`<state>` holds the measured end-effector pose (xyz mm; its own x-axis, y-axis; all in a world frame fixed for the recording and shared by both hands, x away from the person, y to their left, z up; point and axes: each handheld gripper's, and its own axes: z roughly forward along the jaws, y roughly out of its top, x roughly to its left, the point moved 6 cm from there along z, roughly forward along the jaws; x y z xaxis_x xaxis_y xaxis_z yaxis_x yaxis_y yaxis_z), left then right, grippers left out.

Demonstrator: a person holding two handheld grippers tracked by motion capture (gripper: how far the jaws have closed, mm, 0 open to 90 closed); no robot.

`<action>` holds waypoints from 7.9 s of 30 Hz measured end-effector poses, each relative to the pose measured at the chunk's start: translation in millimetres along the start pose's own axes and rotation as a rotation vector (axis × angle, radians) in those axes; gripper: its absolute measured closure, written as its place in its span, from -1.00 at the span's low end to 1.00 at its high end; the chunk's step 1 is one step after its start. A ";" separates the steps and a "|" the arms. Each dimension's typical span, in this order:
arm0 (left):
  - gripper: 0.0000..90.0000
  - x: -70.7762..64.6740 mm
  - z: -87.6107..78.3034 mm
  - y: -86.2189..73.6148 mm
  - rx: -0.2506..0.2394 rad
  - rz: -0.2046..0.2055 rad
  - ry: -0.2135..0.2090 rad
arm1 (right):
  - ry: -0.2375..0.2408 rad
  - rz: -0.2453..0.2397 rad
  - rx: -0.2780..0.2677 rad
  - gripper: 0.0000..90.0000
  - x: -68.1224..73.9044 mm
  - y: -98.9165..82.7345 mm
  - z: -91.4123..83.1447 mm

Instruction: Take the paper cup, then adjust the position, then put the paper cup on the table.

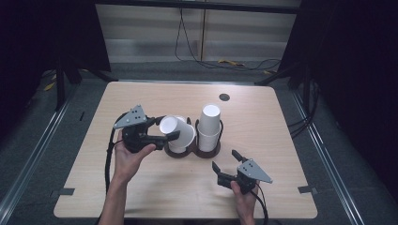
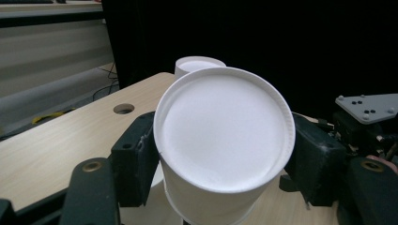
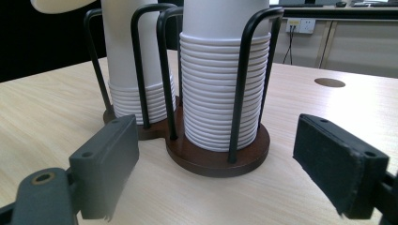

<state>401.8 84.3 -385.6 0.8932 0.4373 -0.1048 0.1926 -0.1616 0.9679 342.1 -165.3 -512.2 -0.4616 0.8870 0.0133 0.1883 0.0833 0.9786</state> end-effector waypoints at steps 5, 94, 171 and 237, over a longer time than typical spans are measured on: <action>-0.26 -3.3 2.0 -6.2 -0.004 -0.010 -0.020 | 0.002 0.004 -0.003 -0.70 -0.3 0.2 0.5; -0.42 -37.9 30.6 -76.8 0.073 -0.117 -0.210 | 0.459 -0.073 0.084 -0.48 73.4 5.8 34.1; -0.63 -21.2 7.7 -68.4 0.116 -0.050 -0.154 | 0.523 -0.247 0.398 -0.44 59.4 32.1 38.0; -0.48 -23.5 28.3 -95.9 0.490 0.131 -0.211 | 0.615 -0.567 0.789 -0.42 72.9 37.3 59.8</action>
<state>373.7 64.5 -482.5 0.9748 0.2073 -0.0828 0.1960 -0.6176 0.7617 367.4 -70.4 -487.0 -0.9577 0.2771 -0.0772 0.2085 0.8535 0.4776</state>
